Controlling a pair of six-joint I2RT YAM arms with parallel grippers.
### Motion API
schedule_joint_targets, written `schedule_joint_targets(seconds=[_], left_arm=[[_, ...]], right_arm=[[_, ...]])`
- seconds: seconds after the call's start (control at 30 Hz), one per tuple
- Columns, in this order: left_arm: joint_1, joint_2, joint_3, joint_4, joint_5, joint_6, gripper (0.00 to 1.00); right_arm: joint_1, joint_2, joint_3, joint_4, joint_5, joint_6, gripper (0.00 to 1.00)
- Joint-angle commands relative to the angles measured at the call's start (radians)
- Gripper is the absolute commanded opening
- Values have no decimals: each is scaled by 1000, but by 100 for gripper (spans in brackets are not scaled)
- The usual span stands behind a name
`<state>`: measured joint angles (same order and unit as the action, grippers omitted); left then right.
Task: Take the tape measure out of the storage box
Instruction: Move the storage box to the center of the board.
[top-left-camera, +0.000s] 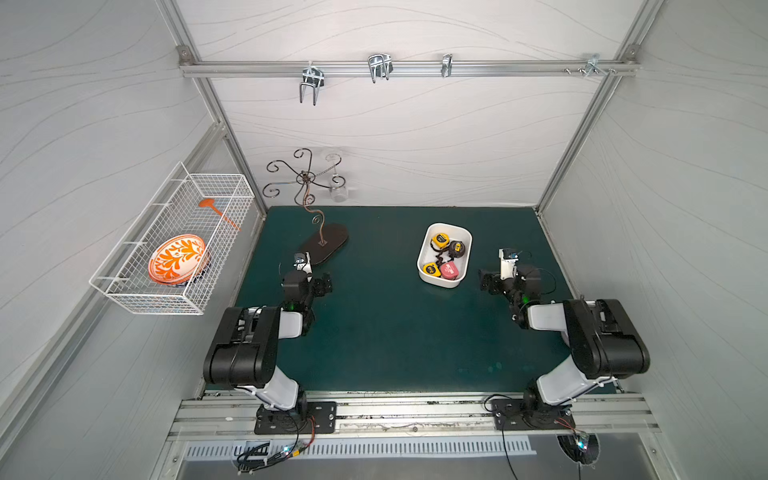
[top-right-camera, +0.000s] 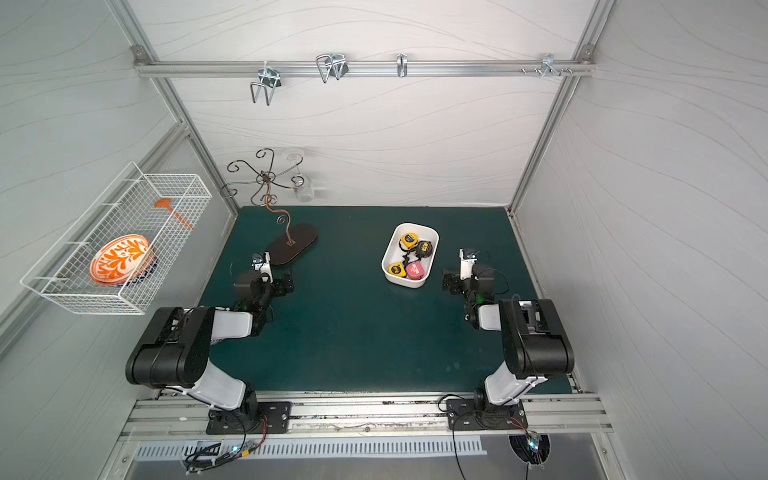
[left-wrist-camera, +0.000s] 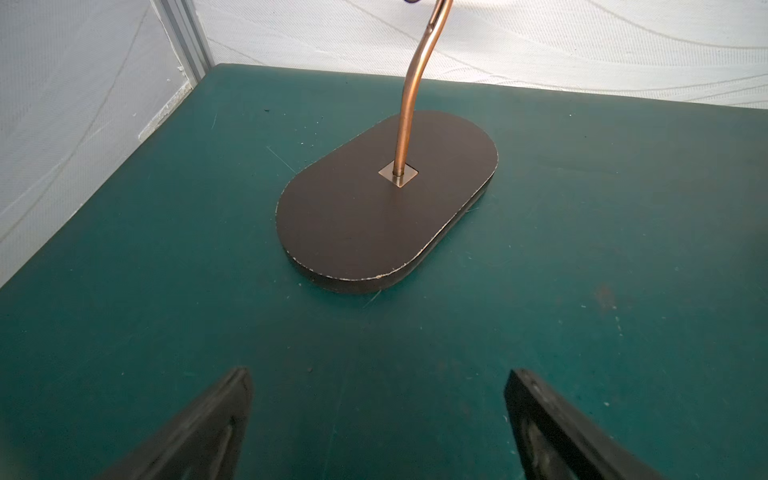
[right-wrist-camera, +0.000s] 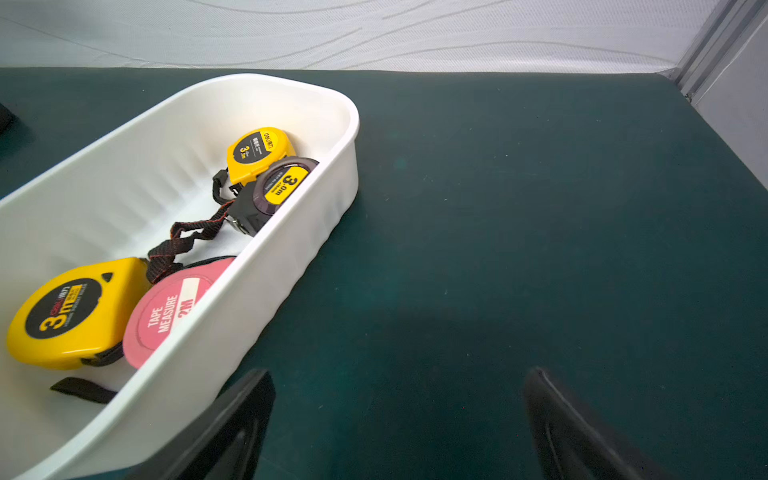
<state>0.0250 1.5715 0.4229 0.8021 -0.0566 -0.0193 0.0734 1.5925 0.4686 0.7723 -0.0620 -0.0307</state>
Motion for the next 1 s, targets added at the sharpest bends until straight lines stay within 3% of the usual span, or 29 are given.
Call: schedule_joint_targets(seconds=[0.0, 0.53, 0.63, 0.77, 0.97], left_arm=[[-3, -23, 7, 13, -5, 1, 100], [-4, -21, 10, 10, -6, 1, 100], [-8, -23, 7, 13, -13, 3, 95], [-39, -91, 49, -100, -99, 13, 97], [-70, -254, 220, -569, -135, -25, 99]], right_arm=[[-3, -19, -8, -16, -6, 7, 99], [-3, -16, -2, -22, -8, 8, 99], [0, -36, -10, -5, 4, 13, 99], [48, -192, 117, -337, 169, 23, 99], [59, -228, 317, -674, 126, 103, 99]])
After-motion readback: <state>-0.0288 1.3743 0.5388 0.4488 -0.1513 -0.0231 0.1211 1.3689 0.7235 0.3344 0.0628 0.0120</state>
